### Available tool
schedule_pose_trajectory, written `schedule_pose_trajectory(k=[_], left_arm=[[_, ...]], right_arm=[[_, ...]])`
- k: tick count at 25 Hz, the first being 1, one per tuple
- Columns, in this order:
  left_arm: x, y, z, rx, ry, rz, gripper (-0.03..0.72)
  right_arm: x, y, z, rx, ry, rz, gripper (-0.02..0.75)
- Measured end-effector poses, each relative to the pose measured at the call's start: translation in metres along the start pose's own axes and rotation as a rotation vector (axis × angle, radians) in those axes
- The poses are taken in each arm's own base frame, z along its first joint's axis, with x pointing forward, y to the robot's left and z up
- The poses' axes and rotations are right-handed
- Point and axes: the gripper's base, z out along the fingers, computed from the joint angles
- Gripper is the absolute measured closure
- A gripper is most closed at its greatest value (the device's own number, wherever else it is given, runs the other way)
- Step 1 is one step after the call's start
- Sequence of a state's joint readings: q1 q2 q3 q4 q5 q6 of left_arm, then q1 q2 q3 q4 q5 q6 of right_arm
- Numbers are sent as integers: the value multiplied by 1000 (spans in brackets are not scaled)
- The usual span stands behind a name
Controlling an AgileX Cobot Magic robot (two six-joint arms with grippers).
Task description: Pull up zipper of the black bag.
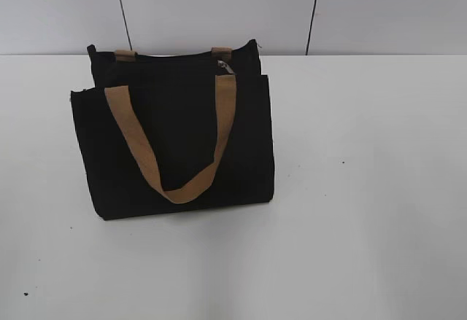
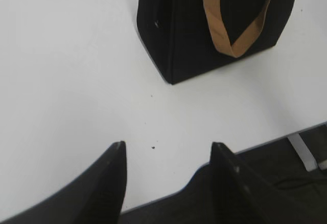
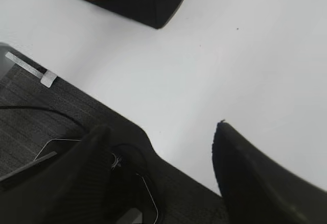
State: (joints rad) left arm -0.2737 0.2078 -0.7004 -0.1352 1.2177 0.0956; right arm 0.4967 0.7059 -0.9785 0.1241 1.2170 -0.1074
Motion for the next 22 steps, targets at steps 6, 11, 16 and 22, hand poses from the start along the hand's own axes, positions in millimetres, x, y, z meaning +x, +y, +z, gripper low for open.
schedule_pose_trajectory(k=[6, 11, 16, 22], left_arm=[[27, -1, -15, -33, -122, 64, 285], [37, 1, 7, -26, -79, 57, 287], [33, 2, 15, -30, -146, 51, 301], [33, 2, 16, -28, -150, 51, 303]], right_arm=[[89, 4, 0, 17, -73, 17, 255], [131, 2, 14, 58, -126, 3, 255], [136, 1, 21, 70, -190, 0, 255], [136, 0, 25, 72, -203, 0, 255]])
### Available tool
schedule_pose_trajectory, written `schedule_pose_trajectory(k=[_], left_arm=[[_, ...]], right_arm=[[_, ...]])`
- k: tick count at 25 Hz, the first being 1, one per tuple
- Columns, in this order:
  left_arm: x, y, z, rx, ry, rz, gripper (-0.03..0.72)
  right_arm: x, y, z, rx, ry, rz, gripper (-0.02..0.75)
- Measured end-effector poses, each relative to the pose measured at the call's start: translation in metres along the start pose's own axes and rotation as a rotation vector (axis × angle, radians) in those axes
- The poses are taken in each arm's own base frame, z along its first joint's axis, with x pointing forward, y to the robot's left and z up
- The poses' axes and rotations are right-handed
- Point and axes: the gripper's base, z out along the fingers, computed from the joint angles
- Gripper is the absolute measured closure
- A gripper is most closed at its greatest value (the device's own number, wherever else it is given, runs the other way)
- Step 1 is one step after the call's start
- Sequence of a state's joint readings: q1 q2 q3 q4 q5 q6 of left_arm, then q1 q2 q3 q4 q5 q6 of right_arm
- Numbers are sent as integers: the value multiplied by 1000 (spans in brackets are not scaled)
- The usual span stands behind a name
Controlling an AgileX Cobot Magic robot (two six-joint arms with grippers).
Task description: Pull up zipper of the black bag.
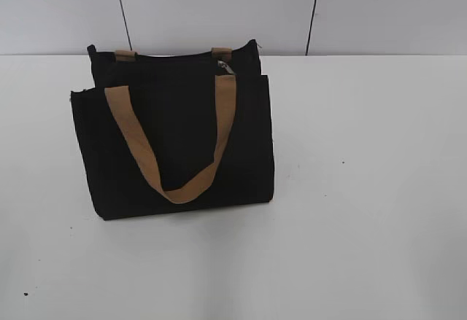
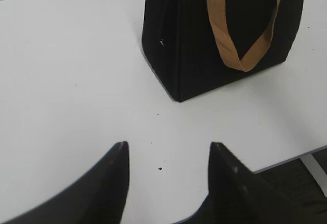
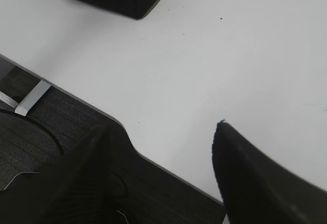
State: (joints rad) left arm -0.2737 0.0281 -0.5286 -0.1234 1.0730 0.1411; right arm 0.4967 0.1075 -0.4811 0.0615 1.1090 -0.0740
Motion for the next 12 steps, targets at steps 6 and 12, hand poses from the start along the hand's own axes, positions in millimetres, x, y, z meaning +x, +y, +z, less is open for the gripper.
schedule_pose_trajectory(k=[6, 12], left_arm=[[0, 0, 0, 0, 0, 0, 304], [0, 0, 1, -100, 1, -52, 336]], right_arm=[[0, 0, 0, 1, -3, 1, 255], [1, -1, -3, 148, -27, 106, 255]])
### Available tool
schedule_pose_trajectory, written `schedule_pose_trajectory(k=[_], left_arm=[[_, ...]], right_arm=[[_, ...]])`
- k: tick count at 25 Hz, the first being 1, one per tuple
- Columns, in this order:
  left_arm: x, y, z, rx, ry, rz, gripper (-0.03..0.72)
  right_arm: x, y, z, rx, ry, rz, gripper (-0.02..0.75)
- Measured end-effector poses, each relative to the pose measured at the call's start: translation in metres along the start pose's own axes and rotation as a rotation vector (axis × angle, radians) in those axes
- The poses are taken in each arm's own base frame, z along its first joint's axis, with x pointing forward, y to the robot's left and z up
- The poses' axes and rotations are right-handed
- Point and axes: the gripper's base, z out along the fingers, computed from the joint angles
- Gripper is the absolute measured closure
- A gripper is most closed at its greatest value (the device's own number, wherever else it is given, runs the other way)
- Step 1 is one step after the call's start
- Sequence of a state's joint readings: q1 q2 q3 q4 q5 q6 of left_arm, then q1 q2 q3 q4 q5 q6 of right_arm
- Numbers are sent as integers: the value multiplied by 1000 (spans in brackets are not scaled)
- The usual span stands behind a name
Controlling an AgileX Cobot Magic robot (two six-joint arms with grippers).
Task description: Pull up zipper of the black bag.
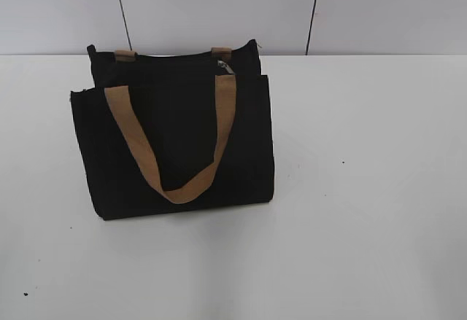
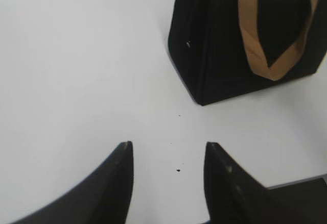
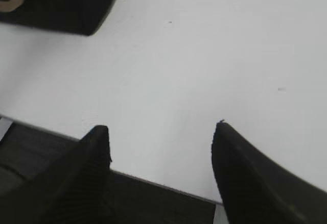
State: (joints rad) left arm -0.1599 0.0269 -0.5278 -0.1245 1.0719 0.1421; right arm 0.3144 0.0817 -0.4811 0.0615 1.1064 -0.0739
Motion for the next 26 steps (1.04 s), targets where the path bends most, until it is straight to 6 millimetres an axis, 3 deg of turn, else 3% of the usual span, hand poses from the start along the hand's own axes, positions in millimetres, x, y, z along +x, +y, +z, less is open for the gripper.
schedule_pose_trajectory(k=[8, 14, 26], left_arm=[[2, -2, -2, -150, -28, -72, 407], [2, -2, -3, -152, -32, -70, 446], [2, -2, -3, -153, -32, -70, 449]], right_arm=[[6, 2, -9, 289, -87, 179, 255], [6, 3, -9, 305, -87, 193, 255], [6, 3, -9, 305, -87, 193, 255]])
